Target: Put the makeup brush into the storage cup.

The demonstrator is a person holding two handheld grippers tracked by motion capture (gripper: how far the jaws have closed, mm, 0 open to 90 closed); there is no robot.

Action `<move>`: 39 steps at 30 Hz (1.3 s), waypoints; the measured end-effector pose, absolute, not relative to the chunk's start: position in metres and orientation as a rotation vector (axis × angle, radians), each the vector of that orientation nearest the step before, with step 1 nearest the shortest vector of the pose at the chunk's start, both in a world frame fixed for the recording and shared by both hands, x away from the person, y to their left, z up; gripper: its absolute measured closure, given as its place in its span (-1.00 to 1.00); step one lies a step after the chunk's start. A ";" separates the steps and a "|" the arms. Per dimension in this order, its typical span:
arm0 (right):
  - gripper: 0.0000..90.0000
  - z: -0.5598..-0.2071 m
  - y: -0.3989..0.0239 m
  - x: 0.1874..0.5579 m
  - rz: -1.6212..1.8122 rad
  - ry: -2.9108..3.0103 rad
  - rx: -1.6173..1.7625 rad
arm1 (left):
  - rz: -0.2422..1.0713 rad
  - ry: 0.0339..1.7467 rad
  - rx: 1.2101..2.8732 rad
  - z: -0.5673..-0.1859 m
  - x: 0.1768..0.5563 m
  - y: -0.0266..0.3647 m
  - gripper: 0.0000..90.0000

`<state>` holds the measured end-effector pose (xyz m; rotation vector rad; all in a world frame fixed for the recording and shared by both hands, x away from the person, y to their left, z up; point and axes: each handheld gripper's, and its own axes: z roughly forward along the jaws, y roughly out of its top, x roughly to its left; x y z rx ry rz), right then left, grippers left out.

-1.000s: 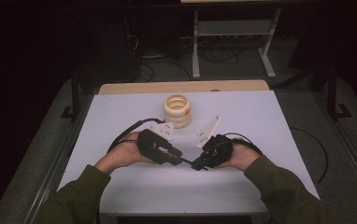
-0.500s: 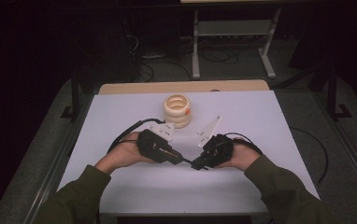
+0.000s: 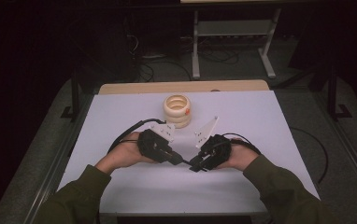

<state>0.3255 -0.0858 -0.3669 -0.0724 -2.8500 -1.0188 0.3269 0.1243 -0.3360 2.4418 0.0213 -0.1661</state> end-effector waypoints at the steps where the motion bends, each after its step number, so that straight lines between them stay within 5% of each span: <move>1: 0.60 -0.366 -0.085 0.326 -1.019 -2.852 -0.051 | -0.168 0.028 2.445 -0.337 0.326 0.123 0.85; 21: 0.84 -0.359 -0.076 0.329 -1.068 -2.839 -0.076 | -0.153 0.042 2.437 -0.338 0.328 0.124 0.81; 32: 0.84 -0.361 -0.084 0.330 -1.111 -2.826 -0.112 | -0.117 0.083 2.370 -0.339 0.328 0.134 0.20; 39: 0.84 -0.364 -0.091 0.329 -1.181 -2.804 -0.147 | -0.093 0.146 2.291 -0.340 0.328 0.143 0.04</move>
